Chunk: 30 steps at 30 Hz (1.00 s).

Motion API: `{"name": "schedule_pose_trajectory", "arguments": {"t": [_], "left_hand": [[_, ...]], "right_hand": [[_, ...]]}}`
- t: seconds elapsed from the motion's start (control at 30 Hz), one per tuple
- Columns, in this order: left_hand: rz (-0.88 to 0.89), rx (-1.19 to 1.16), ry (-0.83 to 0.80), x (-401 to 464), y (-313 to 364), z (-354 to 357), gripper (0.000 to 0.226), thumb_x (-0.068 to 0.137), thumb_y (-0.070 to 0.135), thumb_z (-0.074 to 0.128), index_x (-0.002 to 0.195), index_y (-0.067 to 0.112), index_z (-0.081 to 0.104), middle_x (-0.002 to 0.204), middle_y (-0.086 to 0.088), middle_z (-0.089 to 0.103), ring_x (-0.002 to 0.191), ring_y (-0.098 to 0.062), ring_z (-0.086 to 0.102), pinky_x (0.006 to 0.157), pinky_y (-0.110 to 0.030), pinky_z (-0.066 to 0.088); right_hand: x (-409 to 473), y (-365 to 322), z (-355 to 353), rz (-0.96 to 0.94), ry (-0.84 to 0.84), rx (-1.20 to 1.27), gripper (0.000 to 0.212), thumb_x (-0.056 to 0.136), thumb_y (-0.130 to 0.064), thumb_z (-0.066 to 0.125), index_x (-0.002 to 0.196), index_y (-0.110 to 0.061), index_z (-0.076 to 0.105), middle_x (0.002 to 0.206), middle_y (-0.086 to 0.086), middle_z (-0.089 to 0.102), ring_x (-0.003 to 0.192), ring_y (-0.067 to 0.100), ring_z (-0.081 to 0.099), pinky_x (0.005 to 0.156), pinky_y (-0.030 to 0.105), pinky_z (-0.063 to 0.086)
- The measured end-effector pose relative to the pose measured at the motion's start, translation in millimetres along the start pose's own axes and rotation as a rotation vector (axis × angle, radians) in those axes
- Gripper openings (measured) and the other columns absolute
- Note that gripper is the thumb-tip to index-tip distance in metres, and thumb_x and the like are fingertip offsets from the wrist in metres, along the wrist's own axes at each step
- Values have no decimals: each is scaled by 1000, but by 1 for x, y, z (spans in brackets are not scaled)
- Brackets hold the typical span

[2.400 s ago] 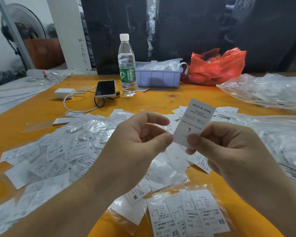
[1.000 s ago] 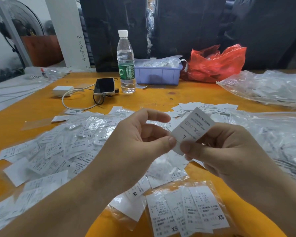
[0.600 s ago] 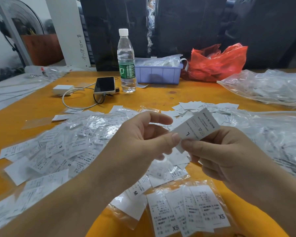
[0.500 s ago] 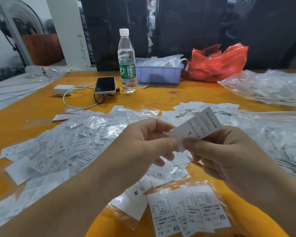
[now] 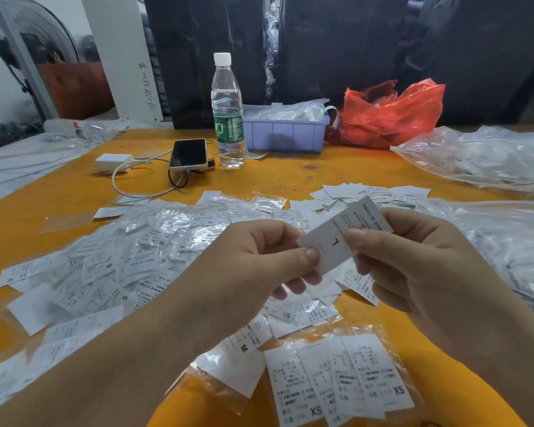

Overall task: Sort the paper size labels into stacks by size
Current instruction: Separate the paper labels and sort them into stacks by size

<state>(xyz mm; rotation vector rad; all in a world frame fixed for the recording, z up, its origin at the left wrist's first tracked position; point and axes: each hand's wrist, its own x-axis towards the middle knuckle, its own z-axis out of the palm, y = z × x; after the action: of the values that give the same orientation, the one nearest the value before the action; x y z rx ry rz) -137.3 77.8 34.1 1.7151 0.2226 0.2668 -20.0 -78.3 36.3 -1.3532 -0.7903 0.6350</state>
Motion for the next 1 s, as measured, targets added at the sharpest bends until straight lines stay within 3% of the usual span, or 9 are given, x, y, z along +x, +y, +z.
{"name": "schedule_pose_trajectory", "arguments": {"t": [0.1,0.27,0.43,0.63,0.87,1.0], "left_hand": [[-2,-18,6,-1,1,1,6,83,23,72,82,18,74,76,-2,74,65,-8,65,61,-18,53],[15,17,20,-2,0,0,12,79,27,73,83,16,74,76,0,73,66,-8,65,61,-18,53],[-2,-26,-17,0,-1,-2,16,74,28,70,89,22,75,82,-3,75,68,-10,66,64,-19,54],[33,-19,-19,-1,1,-2,22,69,23,80,91,22,75,82,-3,76,68,-9,66,63,-19,53],[86,-33,52,-4,4,0,28,62,25,79,88,18,74,80,-3,76,65,-8,66,61,-16,52],[76,-31,38,-4,3,-1,33,62,30,84,92,21,73,83,-1,76,68,-9,66,63,-18,53]], "right_hand": [[-2,1,2,-40,-5,-53,13,66,-30,72,67,-17,74,52,1,50,37,8,24,36,16,25],[-3,3,5,-66,-36,-104,14,66,-30,71,70,-18,77,48,-6,49,34,4,27,36,15,25],[-1,5,0,-138,64,-183,16,69,-33,82,72,-18,76,51,-1,51,36,4,34,39,13,29],[-2,8,1,-224,118,-233,15,73,-33,68,78,-22,77,54,-1,55,38,3,45,41,8,31],[-2,4,4,-180,-65,-144,11,76,-23,77,86,-18,79,56,-7,61,39,-1,49,41,5,34],[-1,6,4,-168,-24,-137,16,73,-23,68,84,-18,79,53,-5,56,37,0,47,40,6,34]]}}
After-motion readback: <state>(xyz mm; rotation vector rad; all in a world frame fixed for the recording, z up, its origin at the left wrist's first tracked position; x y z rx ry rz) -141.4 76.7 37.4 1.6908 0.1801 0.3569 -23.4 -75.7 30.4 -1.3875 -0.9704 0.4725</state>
